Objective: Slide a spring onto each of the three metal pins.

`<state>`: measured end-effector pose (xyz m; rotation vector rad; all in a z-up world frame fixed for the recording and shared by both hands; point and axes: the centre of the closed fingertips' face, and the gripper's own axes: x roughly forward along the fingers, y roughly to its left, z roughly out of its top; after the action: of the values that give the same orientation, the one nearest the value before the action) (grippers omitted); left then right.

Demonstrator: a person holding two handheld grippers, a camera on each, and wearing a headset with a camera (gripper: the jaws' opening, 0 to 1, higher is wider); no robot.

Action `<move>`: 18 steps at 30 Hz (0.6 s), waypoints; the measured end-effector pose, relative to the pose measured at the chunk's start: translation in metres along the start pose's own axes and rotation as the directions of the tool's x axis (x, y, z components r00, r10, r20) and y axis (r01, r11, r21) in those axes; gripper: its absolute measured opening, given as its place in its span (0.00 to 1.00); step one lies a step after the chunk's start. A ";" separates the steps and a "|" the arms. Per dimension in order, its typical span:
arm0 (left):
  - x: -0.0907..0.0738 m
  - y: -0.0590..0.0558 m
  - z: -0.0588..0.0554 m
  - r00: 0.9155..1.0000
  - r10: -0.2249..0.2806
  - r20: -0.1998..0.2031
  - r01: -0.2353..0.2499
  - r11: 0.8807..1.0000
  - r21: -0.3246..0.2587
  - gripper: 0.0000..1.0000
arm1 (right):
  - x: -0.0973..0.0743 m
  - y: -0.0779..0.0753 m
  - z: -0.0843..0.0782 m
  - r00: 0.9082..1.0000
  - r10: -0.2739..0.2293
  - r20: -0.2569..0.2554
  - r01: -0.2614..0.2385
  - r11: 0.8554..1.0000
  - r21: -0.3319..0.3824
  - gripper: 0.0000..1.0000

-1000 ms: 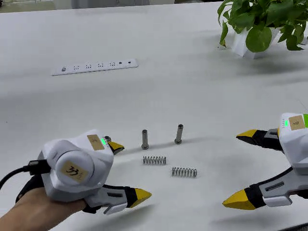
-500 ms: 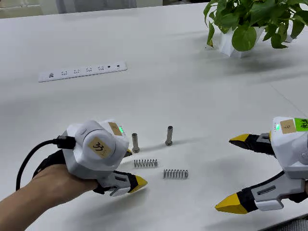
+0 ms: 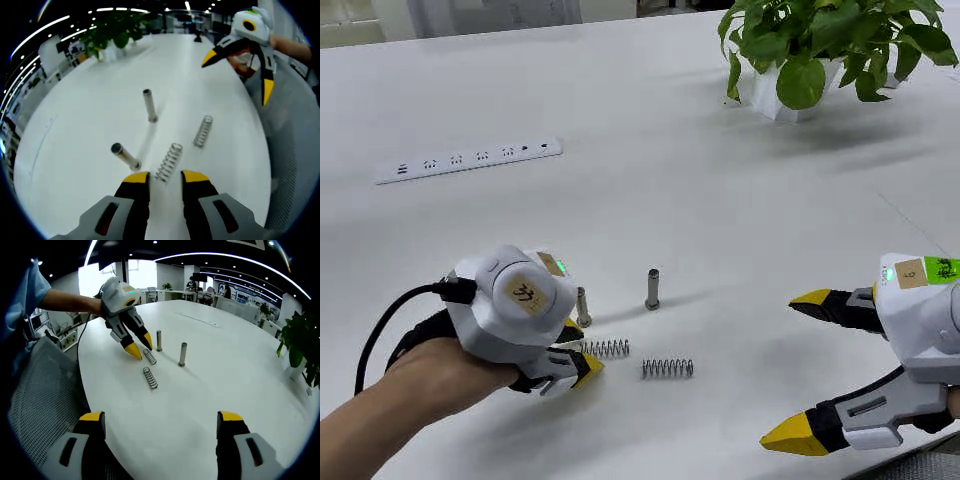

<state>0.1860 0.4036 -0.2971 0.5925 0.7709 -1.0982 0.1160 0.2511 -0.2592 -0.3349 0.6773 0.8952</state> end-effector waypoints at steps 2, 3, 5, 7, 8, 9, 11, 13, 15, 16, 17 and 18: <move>0.000 0.001 -0.001 1.000 -0.002 -0.011 0.002 1.000 -0.002 0.24 | 0.000 0.001 0.000 1.000 0.000 -0.002 0.000 1.000 0.000 0.93; 0.001 0.001 -0.002 1.000 -0.008 -0.015 0.007 1.000 -0.004 0.23 | 0.001 0.001 0.000 1.000 0.000 -0.002 0.000 1.000 0.001 0.93; 0.001 0.001 -0.002 1.000 -0.013 -0.022 0.013 1.000 -0.006 0.23 | 0.001 0.002 0.000 1.000 0.002 -0.003 -0.002 1.000 0.000 0.93; 0.001 0.001 -0.001 1.000 -0.019 -0.025 0.019 1.000 -0.004 0.23 | 0.002 0.002 -0.001 1.000 0.005 -0.007 -0.005 1.000 -0.001 0.93; 0.001 0.000 -0.002 0.999 -0.027 -0.035 0.027 1.000 0.013 0.22 | 0.002 0.003 -0.002 1.000 0.007 -0.008 -0.007 1.000 -0.001 0.93; 0.002 0.000 -0.001 0.999 -0.031 -0.034 0.032 0.999 0.013 0.21 | 0.003 0.003 -0.002 1.000 0.008 -0.008 -0.008 1.000 0.000 0.93; 0.002 -0.001 0.000 0.999 -0.038 -0.039 0.038 0.999 0.010 0.19 | 0.003 0.004 -0.002 1.000 0.009 -0.009 -0.009 1.000 0.002 0.93; 0.003 -0.001 0.000 0.998 -0.042 -0.039 0.042 0.999 0.014 0.19 | 0.003 0.004 -0.002 1.000 0.009 -0.007 -0.009 1.000 0.003 0.93; 0.003 -0.001 0.000 0.997 -0.050 -0.050 0.051 0.998 0.020 0.19 | 0.003 0.004 -0.002 1.000 0.011 -0.007 -0.011 1.000 0.005 0.93; 0.003 -0.001 0.000 0.997 -0.054 -0.053 0.055 0.998 0.021 0.19 | 0.004 0.005 -0.002 1.000 0.011 -0.009 -0.010 1.000 0.004 0.93; 0.003 -0.001 0.000 0.997 -0.055 -0.056 0.056 0.998 0.019 0.20 | 0.004 0.005 -0.003 1.000 0.010 -0.010 -0.010 1.000 0.004 0.93; 0.003 -0.001 0.000 0.996 -0.058 -0.061 0.059 0.998 0.022 0.20 | 0.004 0.005 -0.003 1.000 0.011 -0.010 -0.011 1.000 0.005 0.92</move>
<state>0.1856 0.4013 -0.2998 0.6287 0.8328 -1.1489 0.1123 0.2550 -0.2642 -0.3317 0.6906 0.9029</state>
